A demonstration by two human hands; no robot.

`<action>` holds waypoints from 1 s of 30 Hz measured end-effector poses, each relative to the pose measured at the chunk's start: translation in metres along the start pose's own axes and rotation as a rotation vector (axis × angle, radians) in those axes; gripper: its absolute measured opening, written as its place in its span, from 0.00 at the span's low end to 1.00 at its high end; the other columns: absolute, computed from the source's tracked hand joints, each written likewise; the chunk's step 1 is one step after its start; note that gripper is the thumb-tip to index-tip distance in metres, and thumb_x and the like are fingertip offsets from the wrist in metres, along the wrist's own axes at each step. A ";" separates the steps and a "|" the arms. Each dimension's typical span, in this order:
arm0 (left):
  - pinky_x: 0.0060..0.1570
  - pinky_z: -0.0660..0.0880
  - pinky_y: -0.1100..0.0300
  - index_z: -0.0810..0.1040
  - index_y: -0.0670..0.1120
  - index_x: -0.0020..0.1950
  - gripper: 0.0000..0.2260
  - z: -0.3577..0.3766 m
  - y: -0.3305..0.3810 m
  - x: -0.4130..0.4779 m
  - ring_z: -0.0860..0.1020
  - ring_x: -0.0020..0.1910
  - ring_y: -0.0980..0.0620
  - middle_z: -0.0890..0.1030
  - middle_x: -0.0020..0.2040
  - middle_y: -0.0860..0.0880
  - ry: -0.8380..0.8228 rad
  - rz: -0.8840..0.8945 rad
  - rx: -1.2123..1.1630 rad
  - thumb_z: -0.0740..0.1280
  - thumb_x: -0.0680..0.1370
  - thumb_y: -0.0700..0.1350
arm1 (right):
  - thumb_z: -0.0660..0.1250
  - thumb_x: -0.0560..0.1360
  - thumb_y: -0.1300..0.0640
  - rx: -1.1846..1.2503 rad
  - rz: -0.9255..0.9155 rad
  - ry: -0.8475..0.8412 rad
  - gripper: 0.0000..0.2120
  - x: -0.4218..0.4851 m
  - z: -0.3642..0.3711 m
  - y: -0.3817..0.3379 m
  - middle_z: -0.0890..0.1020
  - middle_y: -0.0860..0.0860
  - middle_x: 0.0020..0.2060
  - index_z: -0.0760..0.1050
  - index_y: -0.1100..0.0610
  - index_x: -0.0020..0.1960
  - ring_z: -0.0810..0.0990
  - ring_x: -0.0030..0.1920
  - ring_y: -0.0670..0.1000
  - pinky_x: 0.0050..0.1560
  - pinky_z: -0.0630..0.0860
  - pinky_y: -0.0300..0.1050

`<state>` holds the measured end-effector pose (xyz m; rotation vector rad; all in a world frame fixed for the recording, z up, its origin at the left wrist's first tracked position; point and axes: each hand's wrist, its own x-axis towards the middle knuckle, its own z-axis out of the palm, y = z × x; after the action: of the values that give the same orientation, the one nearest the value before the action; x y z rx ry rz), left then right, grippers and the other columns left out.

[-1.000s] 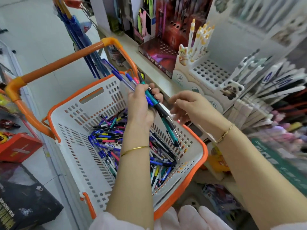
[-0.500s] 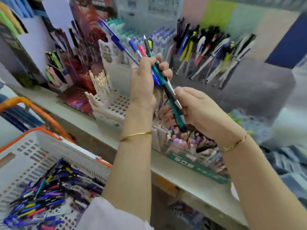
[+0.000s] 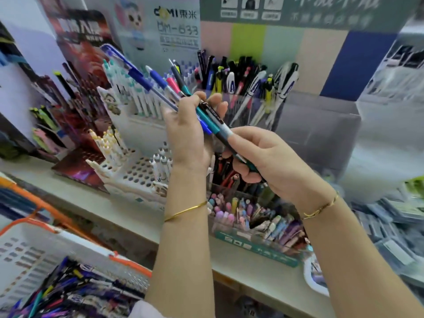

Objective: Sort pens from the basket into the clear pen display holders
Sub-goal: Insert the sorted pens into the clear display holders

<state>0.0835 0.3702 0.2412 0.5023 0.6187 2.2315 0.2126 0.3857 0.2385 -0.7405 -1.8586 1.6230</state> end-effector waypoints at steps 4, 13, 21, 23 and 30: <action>0.38 0.79 0.58 0.65 0.37 0.57 0.07 0.001 0.004 -0.001 0.82 0.36 0.50 0.79 0.38 0.44 0.012 0.050 0.140 0.56 0.79 0.32 | 0.59 0.81 0.61 -0.001 -0.026 0.001 0.09 0.003 0.000 -0.002 0.73 0.61 0.39 0.78 0.58 0.51 0.68 0.29 0.51 0.23 0.64 0.38; 0.45 0.81 0.45 0.61 0.44 0.62 0.14 0.003 0.010 -0.004 0.83 0.41 0.45 0.76 0.42 0.44 0.025 0.121 0.235 0.55 0.79 0.31 | 0.62 0.79 0.63 -0.021 -0.062 0.180 0.04 0.002 0.007 0.001 0.83 0.53 0.37 0.71 0.60 0.54 0.78 0.33 0.53 0.25 0.72 0.44; 0.44 0.81 0.53 0.63 0.40 0.64 0.14 -0.007 0.012 -0.010 0.81 0.39 0.54 0.75 0.46 0.44 0.038 0.094 0.468 0.57 0.79 0.33 | 0.64 0.78 0.64 -0.047 -0.101 0.231 0.05 0.000 0.007 -0.001 0.79 0.59 0.45 0.69 0.58 0.52 0.80 0.32 0.50 0.29 0.78 0.46; 0.50 0.79 0.51 0.63 0.39 0.66 0.17 -0.009 0.007 -0.012 0.77 0.40 0.53 0.75 0.45 0.47 0.033 0.103 0.552 0.60 0.78 0.35 | 0.64 0.78 0.64 -0.097 -0.095 0.218 0.05 0.001 0.008 -0.001 0.78 0.58 0.40 0.69 0.60 0.52 0.78 0.27 0.47 0.28 0.77 0.44; 0.33 0.75 0.59 0.61 0.44 0.59 0.13 -0.011 0.012 -0.009 0.72 0.28 0.55 0.70 0.39 0.45 0.113 0.023 0.339 0.56 0.78 0.31 | 0.58 0.79 0.68 0.187 0.070 0.095 0.06 0.005 -0.003 -0.006 0.81 0.56 0.37 0.66 0.58 0.47 0.82 0.35 0.52 0.35 0.81 0.45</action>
<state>0.0768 0.3531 0.2374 0.5552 1.0654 2.1956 0.2111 0.3911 0.2447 -0.7932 -1.6056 1.7463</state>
